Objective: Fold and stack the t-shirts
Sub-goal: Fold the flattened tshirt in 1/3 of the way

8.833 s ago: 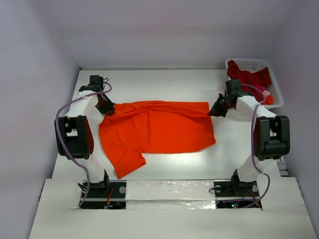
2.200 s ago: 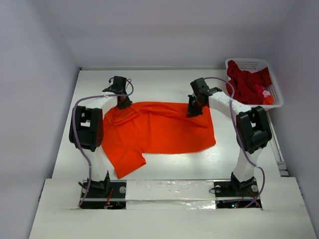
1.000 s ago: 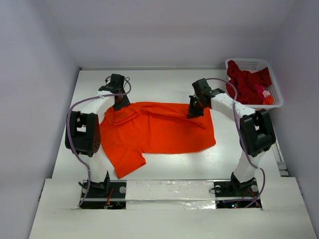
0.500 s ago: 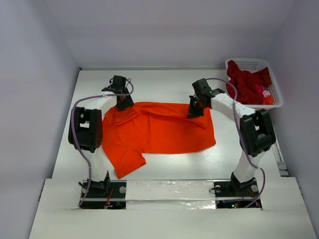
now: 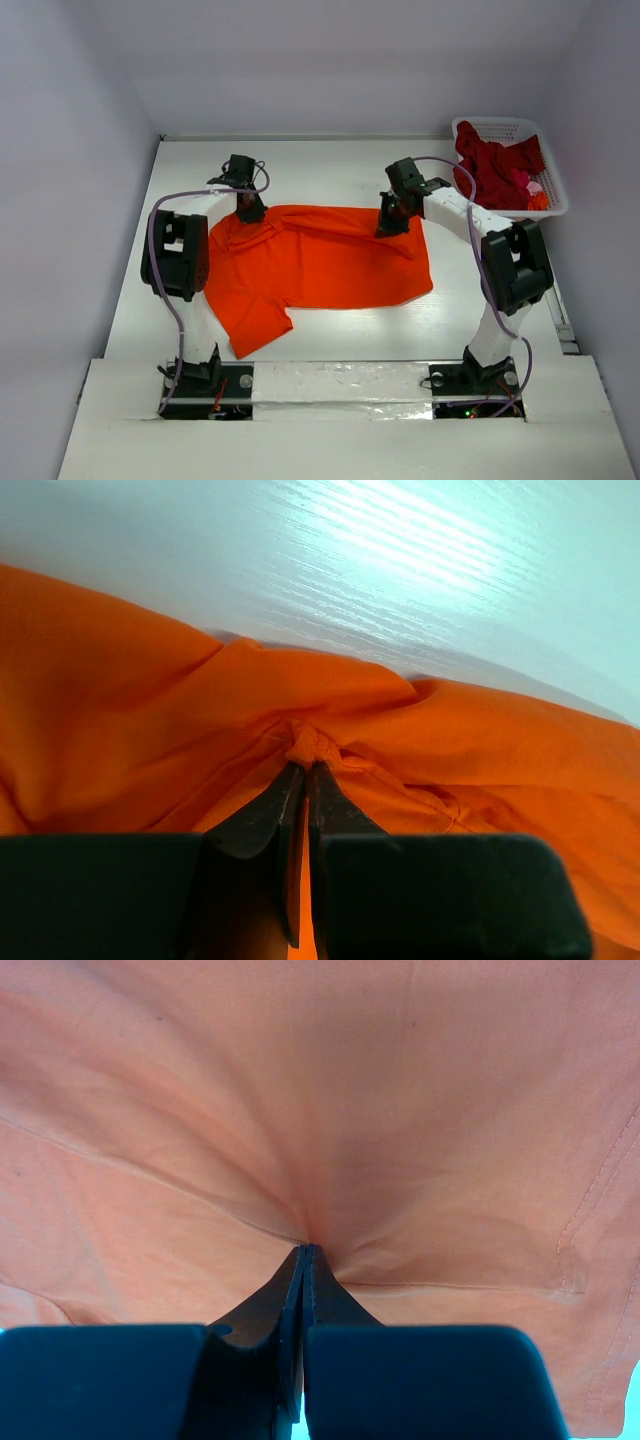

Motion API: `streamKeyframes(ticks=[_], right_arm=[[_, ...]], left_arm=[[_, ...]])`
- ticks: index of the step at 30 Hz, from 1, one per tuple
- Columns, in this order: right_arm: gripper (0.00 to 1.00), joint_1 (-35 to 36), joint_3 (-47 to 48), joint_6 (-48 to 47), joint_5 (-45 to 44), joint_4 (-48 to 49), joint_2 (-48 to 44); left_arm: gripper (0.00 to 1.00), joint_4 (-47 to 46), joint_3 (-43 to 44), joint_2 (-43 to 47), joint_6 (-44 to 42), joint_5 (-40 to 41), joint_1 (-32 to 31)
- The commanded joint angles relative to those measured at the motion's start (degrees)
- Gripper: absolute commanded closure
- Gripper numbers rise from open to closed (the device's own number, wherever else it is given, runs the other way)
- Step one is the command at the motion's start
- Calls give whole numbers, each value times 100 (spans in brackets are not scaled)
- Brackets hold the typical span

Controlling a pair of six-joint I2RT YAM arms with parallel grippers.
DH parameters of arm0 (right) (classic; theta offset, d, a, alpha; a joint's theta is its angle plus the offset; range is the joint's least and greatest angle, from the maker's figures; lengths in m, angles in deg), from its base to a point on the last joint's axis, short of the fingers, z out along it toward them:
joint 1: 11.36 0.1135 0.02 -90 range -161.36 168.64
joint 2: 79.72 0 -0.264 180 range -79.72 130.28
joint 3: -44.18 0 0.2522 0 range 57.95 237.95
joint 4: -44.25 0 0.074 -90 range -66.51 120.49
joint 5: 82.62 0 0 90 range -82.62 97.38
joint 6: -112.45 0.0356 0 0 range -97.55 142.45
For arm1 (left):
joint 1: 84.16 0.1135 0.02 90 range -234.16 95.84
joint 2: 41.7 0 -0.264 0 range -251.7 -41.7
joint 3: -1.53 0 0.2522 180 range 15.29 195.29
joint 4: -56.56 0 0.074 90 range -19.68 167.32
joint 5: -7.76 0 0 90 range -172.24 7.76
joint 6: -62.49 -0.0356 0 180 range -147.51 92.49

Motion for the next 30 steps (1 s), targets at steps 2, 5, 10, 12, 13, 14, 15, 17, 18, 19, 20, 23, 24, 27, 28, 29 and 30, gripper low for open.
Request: streamKeyframes(ticks=[2,5,10,12,13,14,15,17,18,19,20,23,24,27,28,29,30], right_arm=[[100,49,88,-24,-101,-33,-252],[100,49,79,-7,-92,-25,-252],[100,49,27,28,-83,-33,-357],[100,49,-9,46,-22,-42,-418],[100,49,-9,55,-4,-60,-445],[100,49,-17,64,22,-77,-497],[100,49,-17,55,84,-86,-515],[100,49,-26,46,119,-147,-585],[100,49,-26,29,119,-148,-603],[100,49,-35,20,119,-182,-621],[100,49,-52,-15,137,-200,-629],[100,49,-131,-50,146,-235,-673],[100,49,-184,-59,180,-236,-708],[100,49,-254,-86,251,-253,-752],[100,49,-316,-86,269,-244,-787],[100,49,-334,-94,295,-244,-796],[100,49,-369,-95,347,-236,-814]], left_arm=[[100,10,232,62,19,14,39],[100,177,320,132,28,67,39],[100,695,460,483,-16,208,39],[100,932,478,710,-60,251,39],[100,1011,487,782,-60,269,39],[100,1082,478,852,-60,278,39],[100,1222,478,974,-68,295,39],[100,1346,417,1089,-51,313,39],[100,1424,382,1194,-42,322,39],[100,1425,277,1239,-42,348,39],[100,1434,215,1283,-42,366,39],[100,1425,-5,1397,-60,375,39],[100,1443,-58,1424,-60,331,39],[100,1495,-277,1537,-77,296,39],[100,1504,-400,1564,-86,296,39],[100,1504,-470,1599,-86,278,39],[100,1539,-523,1635,-77,269,39]])
